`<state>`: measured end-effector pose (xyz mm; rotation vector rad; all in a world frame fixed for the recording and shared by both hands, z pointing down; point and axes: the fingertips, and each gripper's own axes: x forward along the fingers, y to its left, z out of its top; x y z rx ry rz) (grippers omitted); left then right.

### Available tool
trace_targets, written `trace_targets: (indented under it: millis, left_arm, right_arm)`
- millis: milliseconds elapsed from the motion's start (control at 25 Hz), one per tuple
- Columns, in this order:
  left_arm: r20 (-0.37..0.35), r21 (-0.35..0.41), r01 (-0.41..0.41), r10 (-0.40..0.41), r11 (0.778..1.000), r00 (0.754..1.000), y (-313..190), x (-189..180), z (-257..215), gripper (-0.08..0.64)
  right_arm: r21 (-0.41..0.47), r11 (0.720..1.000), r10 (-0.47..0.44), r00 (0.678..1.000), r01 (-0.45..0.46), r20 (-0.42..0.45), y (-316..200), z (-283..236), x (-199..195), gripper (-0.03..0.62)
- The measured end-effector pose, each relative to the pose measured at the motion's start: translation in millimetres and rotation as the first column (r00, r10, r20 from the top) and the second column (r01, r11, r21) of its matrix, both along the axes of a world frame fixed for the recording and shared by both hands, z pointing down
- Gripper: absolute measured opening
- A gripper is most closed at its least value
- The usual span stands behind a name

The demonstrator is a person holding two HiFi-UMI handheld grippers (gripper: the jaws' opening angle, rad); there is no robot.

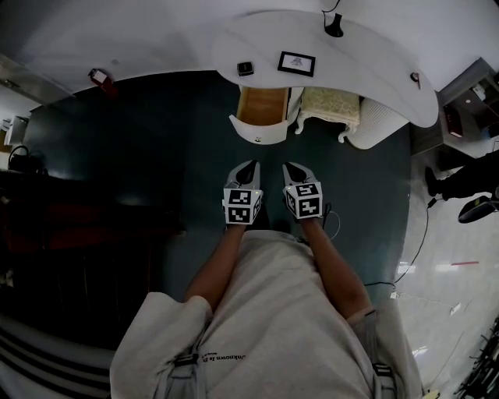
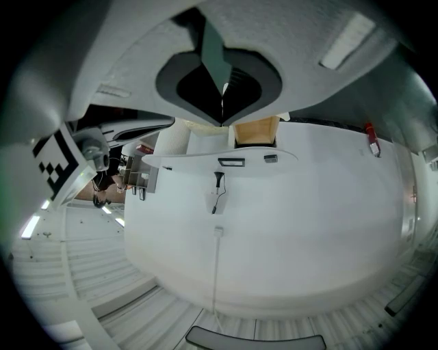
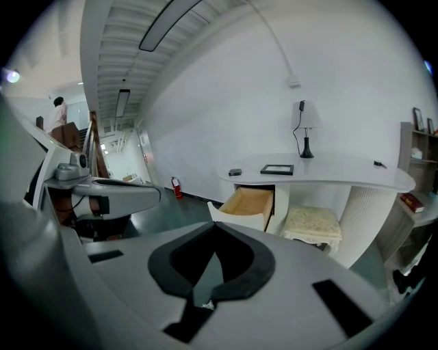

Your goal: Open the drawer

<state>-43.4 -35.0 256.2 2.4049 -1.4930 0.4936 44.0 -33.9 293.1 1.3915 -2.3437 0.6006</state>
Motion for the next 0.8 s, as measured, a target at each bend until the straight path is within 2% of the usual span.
trace_targets:
  millis: [360, 800]
  left_arm:
    - [-0.059, -0.007, 0.039, -0.039, 0.999, 0.997, 2, -15, -1, 0.011]
    - [-0.064, -0.005, 0.044, -0.044, 0.999, 0.997, 6, -21, -1, 0.011]
  right_arm:
    - [0.0, 1.0, -0.007, 0.999, 0.007, -0.032, -2, 1, -7, 0.015]
    - [0.013, 1.0, -0.02, 0.999, 0.021, -0.048, 3, -1, -12, 0.015]
